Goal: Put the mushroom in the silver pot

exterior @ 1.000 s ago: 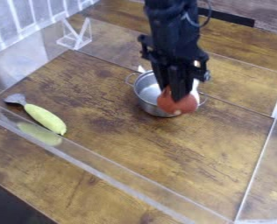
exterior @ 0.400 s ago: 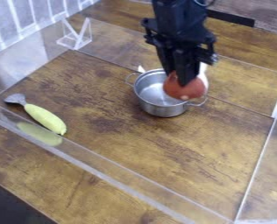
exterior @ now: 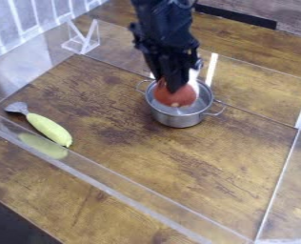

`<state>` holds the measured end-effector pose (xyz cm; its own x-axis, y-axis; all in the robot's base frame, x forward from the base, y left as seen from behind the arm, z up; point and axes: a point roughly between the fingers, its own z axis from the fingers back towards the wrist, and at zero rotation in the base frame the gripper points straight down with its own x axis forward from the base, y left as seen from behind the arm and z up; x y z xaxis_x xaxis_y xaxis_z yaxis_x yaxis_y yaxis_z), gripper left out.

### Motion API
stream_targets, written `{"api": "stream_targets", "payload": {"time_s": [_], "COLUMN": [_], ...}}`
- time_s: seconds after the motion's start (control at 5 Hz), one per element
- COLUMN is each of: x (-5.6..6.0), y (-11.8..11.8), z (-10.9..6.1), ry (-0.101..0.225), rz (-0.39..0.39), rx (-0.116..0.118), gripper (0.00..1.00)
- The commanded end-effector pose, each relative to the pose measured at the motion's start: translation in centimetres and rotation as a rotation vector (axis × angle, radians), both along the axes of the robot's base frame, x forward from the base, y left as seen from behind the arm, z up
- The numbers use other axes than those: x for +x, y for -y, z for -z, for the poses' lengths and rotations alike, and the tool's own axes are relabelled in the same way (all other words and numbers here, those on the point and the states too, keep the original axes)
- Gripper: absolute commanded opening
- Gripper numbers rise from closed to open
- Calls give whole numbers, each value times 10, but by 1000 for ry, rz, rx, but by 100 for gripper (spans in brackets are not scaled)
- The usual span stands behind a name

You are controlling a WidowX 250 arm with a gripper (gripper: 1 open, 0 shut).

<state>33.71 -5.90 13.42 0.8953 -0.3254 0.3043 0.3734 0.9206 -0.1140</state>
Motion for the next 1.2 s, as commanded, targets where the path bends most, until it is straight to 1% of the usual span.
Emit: {"api": "stream_targets", "payload": {"time_s": [0.0, 0.2, 0.4, 0.6, 1.0], "x": [-3, 0, 3, -12, -29], "y": [10, 12, 15, 27, 60], "z": [-25, -23, -21, -8, 14], "ry": [77, 63, 51, 15, -35], "rz": [9, 2, -6, 11, 182], "rx": [-8, -1, 6, 12, 22], "gripper": [0, 100, 100, 100, 100]}}
